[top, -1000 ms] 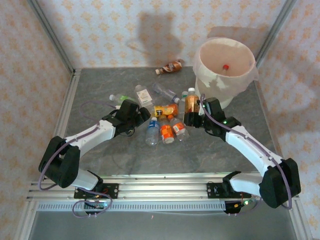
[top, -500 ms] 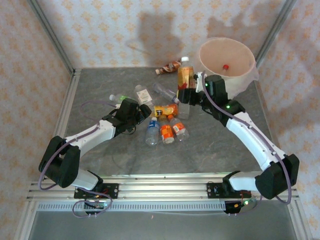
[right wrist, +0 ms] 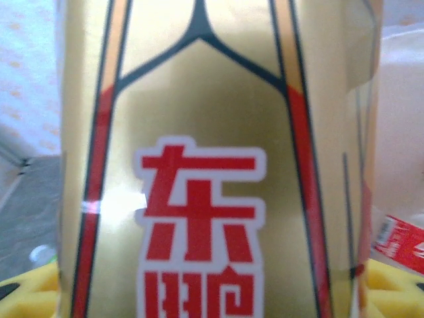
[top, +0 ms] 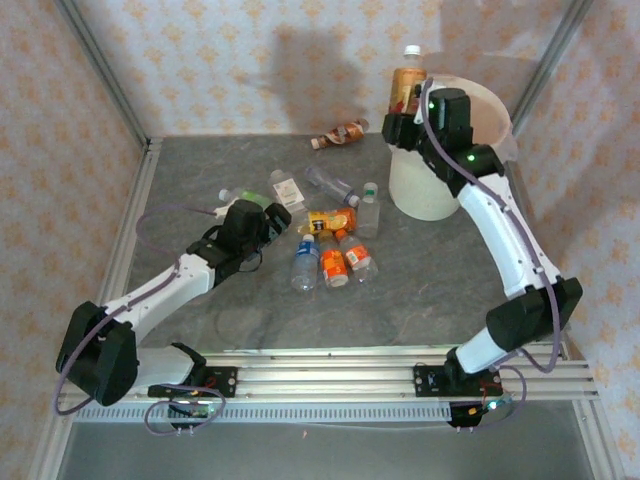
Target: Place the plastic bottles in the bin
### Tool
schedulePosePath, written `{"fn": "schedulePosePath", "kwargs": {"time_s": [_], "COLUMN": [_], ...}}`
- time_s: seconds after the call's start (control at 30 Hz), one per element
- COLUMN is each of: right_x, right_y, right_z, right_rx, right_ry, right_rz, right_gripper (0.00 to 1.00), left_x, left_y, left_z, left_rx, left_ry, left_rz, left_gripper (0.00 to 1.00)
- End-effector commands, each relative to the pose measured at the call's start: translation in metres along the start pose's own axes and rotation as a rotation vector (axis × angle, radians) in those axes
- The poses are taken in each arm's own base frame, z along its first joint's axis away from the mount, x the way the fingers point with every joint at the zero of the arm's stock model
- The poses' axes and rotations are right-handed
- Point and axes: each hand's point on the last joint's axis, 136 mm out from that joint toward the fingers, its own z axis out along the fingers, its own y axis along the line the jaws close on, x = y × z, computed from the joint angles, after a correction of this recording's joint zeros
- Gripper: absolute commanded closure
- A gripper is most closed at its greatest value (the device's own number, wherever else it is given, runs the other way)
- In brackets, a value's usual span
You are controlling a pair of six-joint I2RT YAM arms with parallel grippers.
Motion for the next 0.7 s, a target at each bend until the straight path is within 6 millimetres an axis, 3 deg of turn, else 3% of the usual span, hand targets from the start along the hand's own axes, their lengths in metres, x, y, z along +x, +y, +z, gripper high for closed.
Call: {"fn": "schedulePosePath", "kwargs": {"time_s": [0.0,0.2,0.43,0.67], "right_x": [-0.015,-0.024,-0.025,-0.025], "right_y": [-0.041,-0.103,-0.151,-0.199], "right_z": [-0.003,-0.006,0.000,-0.004], "right_rx": [0.137,0.348,0.505,0.781], "right_ry": [0.038,0.113,0.210,0.272], "right_rz": [0.003,-0.037,-0.114,-0.240], "right_gripper": [0.52,0.52,0.50,0.48], "left_x": [-0.006,-0.003,-0.004,-0.006], "left_y": [0.016,0.021,0.013,0.017], "left_z": [-0.004,-0.001,0.001,-0.003], "left_rx": [-0.051,-0.055,-0.043,-0.057], "left_ry": [-0.042,-0.040,-0.032,-0.041], "left_rz": [0.005,-0.009,0.002,0.008], "left_gripper": [0.00,0.00,0.00,0.00]}}
